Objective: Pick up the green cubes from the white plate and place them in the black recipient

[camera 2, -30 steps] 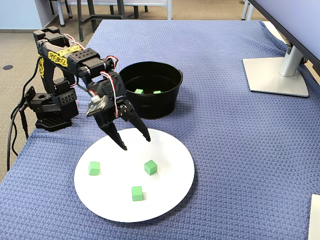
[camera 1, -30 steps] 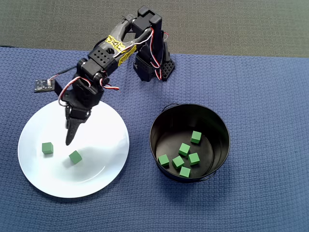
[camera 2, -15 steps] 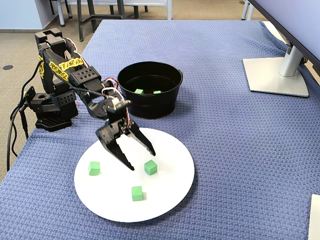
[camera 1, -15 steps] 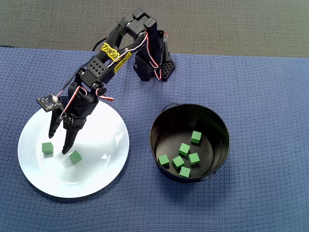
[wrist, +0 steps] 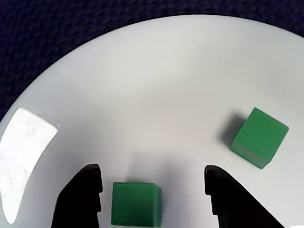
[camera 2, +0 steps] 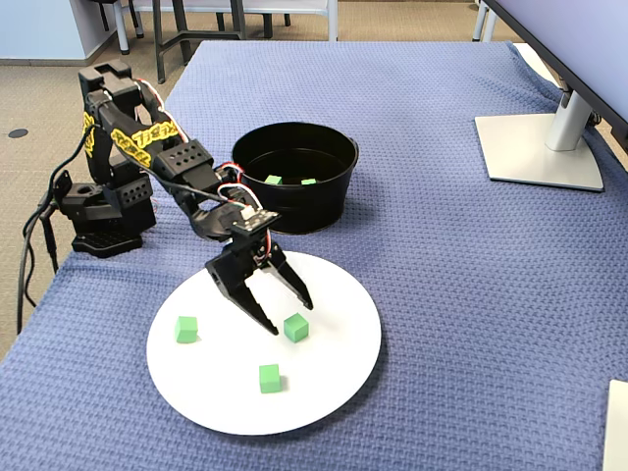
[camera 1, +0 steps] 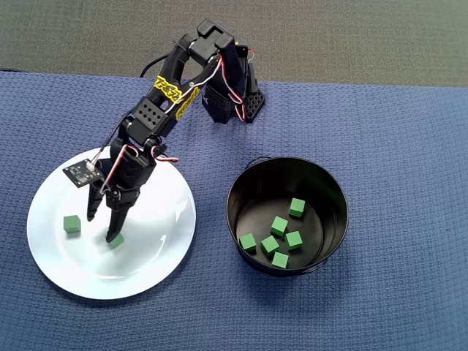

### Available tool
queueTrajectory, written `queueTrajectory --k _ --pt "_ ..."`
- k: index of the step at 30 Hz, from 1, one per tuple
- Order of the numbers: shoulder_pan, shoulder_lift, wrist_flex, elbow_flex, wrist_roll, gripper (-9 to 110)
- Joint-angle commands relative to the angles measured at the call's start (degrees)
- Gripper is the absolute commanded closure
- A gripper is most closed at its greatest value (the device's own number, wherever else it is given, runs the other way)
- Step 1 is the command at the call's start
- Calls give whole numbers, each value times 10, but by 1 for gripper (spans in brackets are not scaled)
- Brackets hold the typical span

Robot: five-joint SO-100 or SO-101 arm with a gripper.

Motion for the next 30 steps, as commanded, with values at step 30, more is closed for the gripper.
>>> queueTrajectory --k 30 --pt "-36 -33 -31 -26 14 83"
